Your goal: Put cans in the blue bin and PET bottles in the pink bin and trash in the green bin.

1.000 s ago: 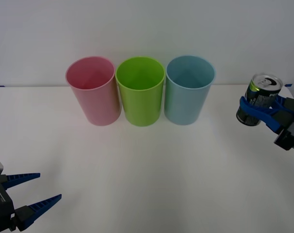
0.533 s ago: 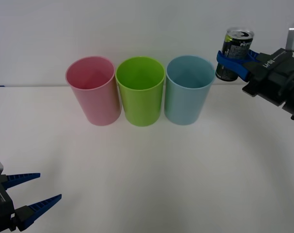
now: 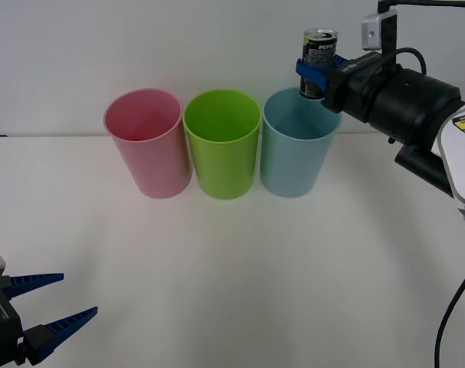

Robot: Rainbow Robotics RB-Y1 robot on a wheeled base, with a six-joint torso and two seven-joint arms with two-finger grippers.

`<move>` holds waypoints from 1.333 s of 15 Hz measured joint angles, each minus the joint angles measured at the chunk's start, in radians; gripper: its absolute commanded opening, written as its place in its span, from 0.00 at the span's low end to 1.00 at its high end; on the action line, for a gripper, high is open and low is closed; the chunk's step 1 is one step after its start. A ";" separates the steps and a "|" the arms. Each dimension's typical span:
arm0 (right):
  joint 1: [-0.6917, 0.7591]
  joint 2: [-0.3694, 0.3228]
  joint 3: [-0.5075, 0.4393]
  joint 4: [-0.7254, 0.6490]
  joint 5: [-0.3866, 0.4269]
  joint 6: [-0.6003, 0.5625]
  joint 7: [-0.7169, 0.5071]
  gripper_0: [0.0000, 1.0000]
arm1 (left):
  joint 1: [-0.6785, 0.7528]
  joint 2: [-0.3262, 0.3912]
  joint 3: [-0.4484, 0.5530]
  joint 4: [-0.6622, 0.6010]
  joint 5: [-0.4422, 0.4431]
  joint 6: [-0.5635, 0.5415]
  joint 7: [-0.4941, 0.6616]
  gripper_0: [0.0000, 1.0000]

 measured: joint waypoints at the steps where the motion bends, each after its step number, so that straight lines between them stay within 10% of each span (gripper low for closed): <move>1: -0.017 0.000 0.016 0.034 0.018 0.012 0.000 0.00 | 0.000 0.000 0.000 0.000 0.000 0.000 0.000 1.00; 17: -0.057 0.000 0.088 0.160 0.136 0.028 -0.001 0.00 | 0.000 0.000 0.000 0.000 0.000 0.000 0.000 1.00; 18: -0.057 0.000 0.090 0.160 0.137 0.028 -0.001 0.11 | 0.000 0.000 0.000 0.000 0.000 0.000 0.000 1.00; 19: -0.057 0.001 0.094 0.160 0.137 0.028 -0.001 0.68 | 0.000 0.000 0.000 0.000 0.000 0.000 0.000 1.00; 20: -0.057 0.005 0.097 0.160 0.139 0.028 0.002 1.00 | 0.000 0.000 0.000 0.000 0.000 0.000 0.000 1.00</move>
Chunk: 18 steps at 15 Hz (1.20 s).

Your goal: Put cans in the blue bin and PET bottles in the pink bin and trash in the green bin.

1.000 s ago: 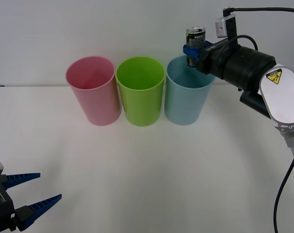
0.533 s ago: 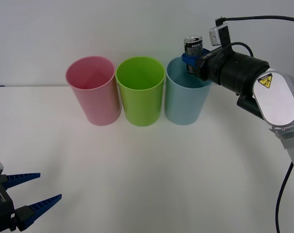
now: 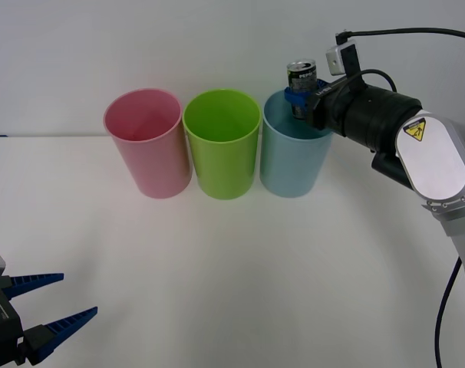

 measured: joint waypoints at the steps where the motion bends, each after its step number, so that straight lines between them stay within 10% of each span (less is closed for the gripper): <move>1: 0.000 0.005 0.001 0.000 0.006 0.000 0.004 1.00 | 0.000 0.000 0.000 0.000 0.000 0.000 0.000 1.00; 12: -0.002 0.012 0.003 0.000 0.030 -0.001 0.000 1.00 | 0.000 0.000 0.000 0.000 0.000 0.000 0.000 1.00; 18: 0.062 -0.025 -0.141 -0.205 -0.236 -0.125 0.009 1.00 | 0.000 0.000 0.000 0.000 0.000 0.000 0.000 1.00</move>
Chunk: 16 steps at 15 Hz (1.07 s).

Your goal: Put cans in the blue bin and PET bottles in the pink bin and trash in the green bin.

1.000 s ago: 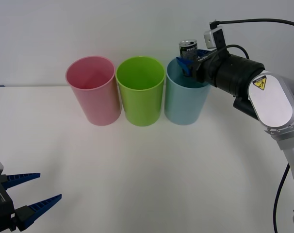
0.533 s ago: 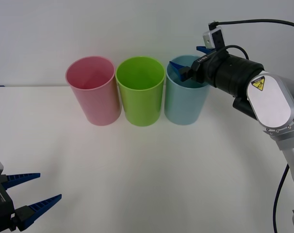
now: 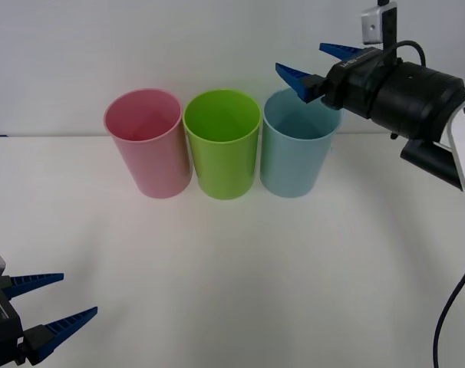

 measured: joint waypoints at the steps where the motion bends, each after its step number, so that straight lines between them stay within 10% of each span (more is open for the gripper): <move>1: 0.037 -0.016 -0.029 -0.045 -0.050 -0.033 0.007 1.00 | 0.000 0.000 0.000 0.000 0.000 0.000 0.000 1.00; 7: 0.378 -0.067 -0.217 -0.234 -0.371 -0.253 0.244 1.00 | 0.000 0.000 0.000 0.000 0.000 0.000 0.000 1.00; 16: 0.773 -0.067 -0.339 -0.289 -0.511 -0.374 0.619 1.00 | 0.000 0.000 0.000 0.000 0.000 0.000 0.000 1.00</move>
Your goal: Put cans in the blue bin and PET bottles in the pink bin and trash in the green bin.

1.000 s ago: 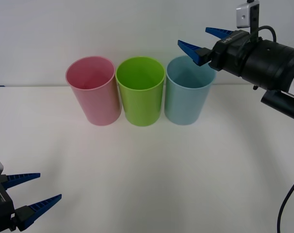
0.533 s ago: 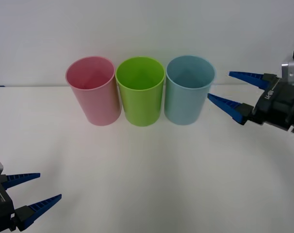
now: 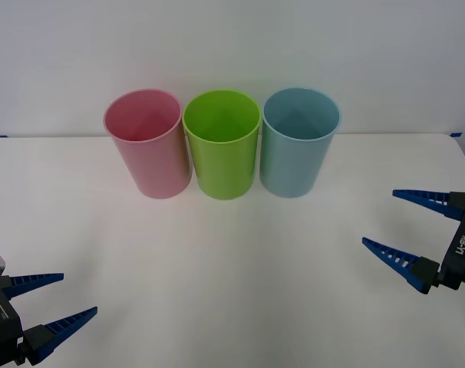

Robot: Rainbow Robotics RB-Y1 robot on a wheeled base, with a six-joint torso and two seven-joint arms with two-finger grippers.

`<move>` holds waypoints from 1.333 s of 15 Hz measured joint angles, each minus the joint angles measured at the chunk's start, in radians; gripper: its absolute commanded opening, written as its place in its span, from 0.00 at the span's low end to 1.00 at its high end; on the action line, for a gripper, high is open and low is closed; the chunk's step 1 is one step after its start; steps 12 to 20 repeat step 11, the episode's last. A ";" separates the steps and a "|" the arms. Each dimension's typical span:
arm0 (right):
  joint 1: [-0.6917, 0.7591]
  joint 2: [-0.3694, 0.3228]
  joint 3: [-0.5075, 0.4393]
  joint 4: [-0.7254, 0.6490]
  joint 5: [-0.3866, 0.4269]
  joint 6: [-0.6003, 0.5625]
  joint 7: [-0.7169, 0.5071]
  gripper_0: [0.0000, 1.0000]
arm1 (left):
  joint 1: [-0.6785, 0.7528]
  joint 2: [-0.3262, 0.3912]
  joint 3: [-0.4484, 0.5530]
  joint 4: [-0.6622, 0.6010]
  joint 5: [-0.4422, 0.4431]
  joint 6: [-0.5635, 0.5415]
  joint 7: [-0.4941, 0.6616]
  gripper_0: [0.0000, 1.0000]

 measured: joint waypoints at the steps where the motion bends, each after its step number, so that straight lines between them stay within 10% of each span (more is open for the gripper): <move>1: 0.029 0.000 -0.004 -0.001 -0.007 -0.002 0.031 1.00 | 0.000 0.000 0.000 0.000 0.000 0.000 0.000 1.00; 20: 0.157 0.012 -0.002 -0.012 -0.041 -0.010 0.138 1.00 | 0.000 0.000 0.000 0.000 0.000 0.000 0.000 1.00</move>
